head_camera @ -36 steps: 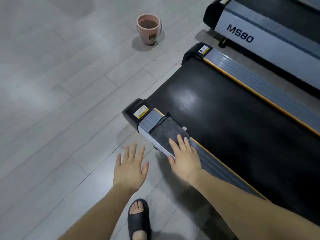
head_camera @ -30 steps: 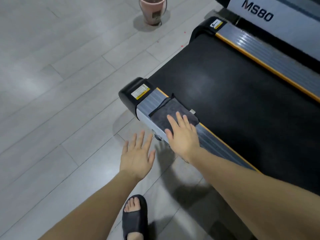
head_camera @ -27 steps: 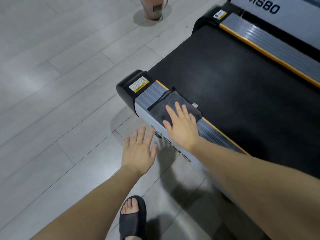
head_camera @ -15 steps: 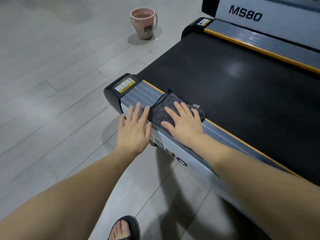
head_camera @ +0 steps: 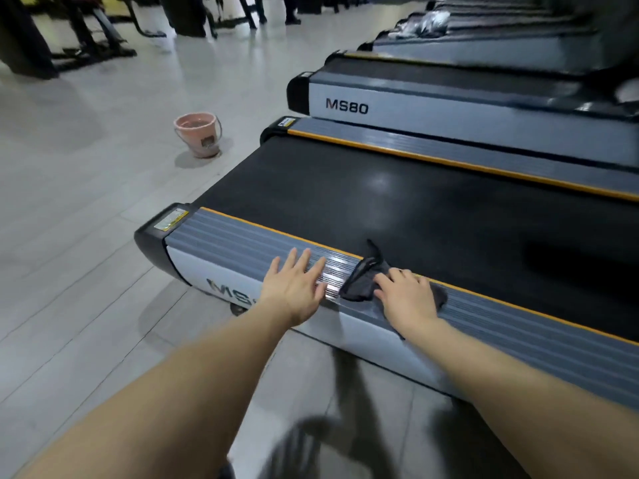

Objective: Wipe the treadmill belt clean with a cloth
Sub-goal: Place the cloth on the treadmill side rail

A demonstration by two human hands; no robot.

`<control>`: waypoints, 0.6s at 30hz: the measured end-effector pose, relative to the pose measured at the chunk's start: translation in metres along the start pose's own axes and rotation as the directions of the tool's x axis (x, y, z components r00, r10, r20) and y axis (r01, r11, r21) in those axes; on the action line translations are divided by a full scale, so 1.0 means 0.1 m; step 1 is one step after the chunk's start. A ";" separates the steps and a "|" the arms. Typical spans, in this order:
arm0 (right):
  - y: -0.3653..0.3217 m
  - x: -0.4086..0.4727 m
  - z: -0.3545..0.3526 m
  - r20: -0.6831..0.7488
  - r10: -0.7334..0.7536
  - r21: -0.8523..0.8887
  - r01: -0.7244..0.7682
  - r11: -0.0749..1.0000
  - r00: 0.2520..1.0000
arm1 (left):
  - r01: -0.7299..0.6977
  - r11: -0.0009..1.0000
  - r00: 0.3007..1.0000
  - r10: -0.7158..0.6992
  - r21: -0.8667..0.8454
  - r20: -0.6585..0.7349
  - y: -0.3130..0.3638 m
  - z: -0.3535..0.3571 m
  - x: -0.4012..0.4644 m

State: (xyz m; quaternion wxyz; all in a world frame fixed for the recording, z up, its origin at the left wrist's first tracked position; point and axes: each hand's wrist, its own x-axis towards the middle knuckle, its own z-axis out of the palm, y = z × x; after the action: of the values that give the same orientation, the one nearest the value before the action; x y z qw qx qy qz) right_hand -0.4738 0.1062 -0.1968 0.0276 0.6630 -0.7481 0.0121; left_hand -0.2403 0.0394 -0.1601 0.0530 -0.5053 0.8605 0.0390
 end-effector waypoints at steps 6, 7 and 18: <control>0.59 -0.80 -0.61 0.006 0.298 0.146 -0.296 0.944 0.955 | -0.002 0.974 1.000 0.001 -0.226 -0.007 0.95 -0.37 -0.31; 0.71 -0.94 -0.71 -0.034 0.344 0.198 -0.331 0.923 0.938 | -0.045 0.974 0.999 0.041 -0.223 -0.025 1.12 -0.42 -0.34; 2.33 -1.83 -1.40 -0.196 0.670 0.491 -0.520 0.699 0.717 | -0.332 0.932 0.942 0.321 -0.143 -0.094 2.98 -0.95 -0.07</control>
State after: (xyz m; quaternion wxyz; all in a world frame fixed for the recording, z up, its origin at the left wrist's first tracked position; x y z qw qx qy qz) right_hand -0.6793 0.3232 -0.0630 0.0218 0.3562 -0.8864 0.2947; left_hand -0.5020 0.1789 -0.0610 -0.0237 -0.3588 0.9280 0.0974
